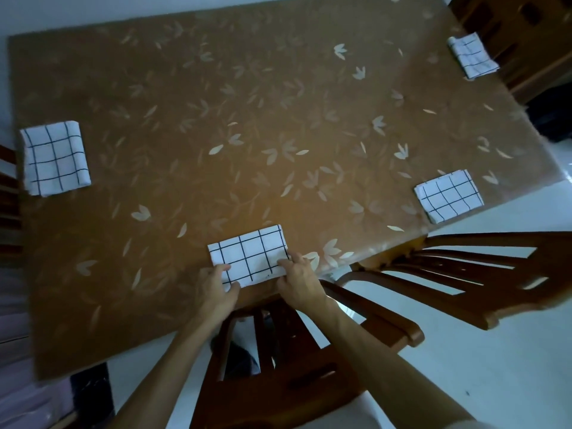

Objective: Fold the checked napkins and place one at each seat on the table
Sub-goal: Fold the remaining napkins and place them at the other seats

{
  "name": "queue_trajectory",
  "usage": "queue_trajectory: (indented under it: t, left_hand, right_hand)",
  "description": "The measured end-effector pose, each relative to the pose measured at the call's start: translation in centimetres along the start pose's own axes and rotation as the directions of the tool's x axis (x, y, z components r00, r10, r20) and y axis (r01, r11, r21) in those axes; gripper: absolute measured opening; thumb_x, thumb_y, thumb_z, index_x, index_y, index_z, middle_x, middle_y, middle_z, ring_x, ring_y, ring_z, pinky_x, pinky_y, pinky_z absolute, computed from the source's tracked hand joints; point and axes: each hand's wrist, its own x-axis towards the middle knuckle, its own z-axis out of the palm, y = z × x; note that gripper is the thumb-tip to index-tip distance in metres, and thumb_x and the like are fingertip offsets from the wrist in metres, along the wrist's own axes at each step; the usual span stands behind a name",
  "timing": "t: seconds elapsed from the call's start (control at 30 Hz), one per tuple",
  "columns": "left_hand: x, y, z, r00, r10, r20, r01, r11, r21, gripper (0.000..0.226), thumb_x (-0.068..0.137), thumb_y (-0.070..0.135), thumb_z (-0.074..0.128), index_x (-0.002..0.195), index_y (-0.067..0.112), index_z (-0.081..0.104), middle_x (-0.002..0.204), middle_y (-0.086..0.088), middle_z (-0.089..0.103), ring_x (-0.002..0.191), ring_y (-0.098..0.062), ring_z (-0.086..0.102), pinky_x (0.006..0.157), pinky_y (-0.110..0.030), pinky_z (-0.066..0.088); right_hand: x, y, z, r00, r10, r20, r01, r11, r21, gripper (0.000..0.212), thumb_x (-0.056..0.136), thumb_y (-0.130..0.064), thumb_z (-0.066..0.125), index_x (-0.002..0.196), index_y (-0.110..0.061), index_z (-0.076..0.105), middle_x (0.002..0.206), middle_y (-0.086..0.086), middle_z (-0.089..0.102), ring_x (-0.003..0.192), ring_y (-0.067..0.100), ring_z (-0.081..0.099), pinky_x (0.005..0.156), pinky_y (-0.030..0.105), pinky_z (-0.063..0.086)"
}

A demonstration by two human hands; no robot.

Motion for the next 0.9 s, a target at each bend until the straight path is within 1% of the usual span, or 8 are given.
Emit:
queue_trajectory:
  t: [0.1,0.2,0.27,0.37,0.47,0.63,0.77,0.9]
  left_hand:
    - [0.1,0.4,0.2,0.999,0.03,0.021,-0.031,0.999,0.02,0.041,0.095,0.018,0.064,0.135,0.016,0.056,0.14,-0.01,0.044,0.124,-0.025,0.05,0.091,-0.02,0.033]
    - [-0.1,0.7,0.5,0.996,0.064,0.063,-0.067,0.997,0.046,0.042,0.096,0.019,0.062,0.137,0.015,0.054,0.14,-0.009,0.042,0.108,-0.019,0.052,0.087,-0.02,0.034]
    - [-0.2,0.9,0.8,0.993,0.086,0.081,-0.091,0.994,0.06,0.042,0.097,0.02,0.061,0.137,0.016,0.053,0.14,-0.008,0.041,0.098,-0.012,0.046,0.084,-0.02,0.035]
    - [-0.2,1.2,1.1,0.988,0.11,0.112,-0.12,0.989,0.085,0.042,0.097,0.022,0.06,0.138,0.02,0.051,0.14,-0.005,0.04,0.093,-0.009,0.046,0.08,-0.021,0.037]
    - [-0.1,1.2,1.5,0.98,0.133,0.146,-0.151,0.981,0.123,0.043,0.097,0.026,0.059,0.139,0.022,0.051,0.14,-0.002,0.04,0.09,-0.01,0.049,0.078,-0.024,0.041]
    - [0.2,0.8,1.6,0.979,0.145,0.146,-0.172,0.966,0.194,0.044,0.098,0.03,0.056,0.14,0.021,0.051,0.143,-0.002,0.039,0.095,-0.012,0.051,0.084,-0.029,0.049]
    - [0.0,0.1,1.5,0.975,0.192,0.109,-0.218,0.908,0.357,0.044,0.099,0.027,0.052,0.142,0.016,0.05,0.152,-0.011,0.03,0.124,-0.026,0.052,0.091,-0.034,0.051]
    - [-0.4,-0.2,1.5,0.968,0.213,0.13,-0.248,0.867,0.433,0.045,0.099,0.027,0.052,0.142,0.018,0.049,0.157,-0.015,0.022,0.132,-0.028,0.047,0.091,-0.035,0.052]
  right_hand:
    - [-0.3,0.3,-0.1,1.0,0.005,-0.027,-0.005,1.0,0.003,0.039,0.088,-0.007,0.049,0.125,-0.004,0.062,0.15,0.017,0.042,0.131,0.038,0.043,0.113,0.046,0.036]
    - [-0.5,0.8,-0.1,0.998,0.019,-0.059,-0.019,1.0,-0.003,0.038,0.087,-0.007,0.05,0.123,-0.004,0.063,0.149,0.017,0.044,0.13,0.036,0.044,0.11,0.04,0.033]
    - [-0.6,1.1,0.0,0.996,0.036,-0.076,-0.035,0.999,0.008,0.037,0.085,-0.007,0.051,0.12,-0.005,0.064,0.146,0.017,0.046,0.126,0.039,0.046,0.107,0.043,0.036]
    - [-0.7,1.7,-0.1,0.994,0.048,-0.097,-0.044,0.998,0.038,0.038,0.083,-0.004,0.05,0.119,-0.004,0.064,0.145,0.017,0.046,0.127,0.04,0.044,0.107,0.049,0.04]
    - [-0.8,2.1,-0.5,0.99,0.062,-0.125,-0.058,0.998,0.039,0.038,0.086,-0.003,0.05,0.122,-0.004,0.062,0.143,0.014,0.046,0.128,0.034,0.041,0.109,0.043,0.039]
    - [-0.8,2.3,-0.5,0.991,0.057,-0.124,-0.055,0.998,0.023,0.039,0.086,-0.002,0.049,0.123,-0.003,0.061,0.144,0.015,0.046,0.13,0.032,0.04,0.11,0.04,0.032]
    - [-0.8,2.3,-0.5,0.989,0.045,-0.137,-0.045,0.999,0.003,0.038,0.087,-0.003,0.049,0.122,-0.004,0.063,0.143,0.016,0.046,0.128,0.033,0.042,0.11,0.04,0.035]
    - [-1.0,2.4,-0.2,0.989,0.023,-0.148,-0.029,0.999,-0.035,0.033,0.085,-0.004,0.05,0.114,-0.004,0.065,0.141,0.016,0.047,0.129,0.035,0.042,0.111,0.045,0.037]
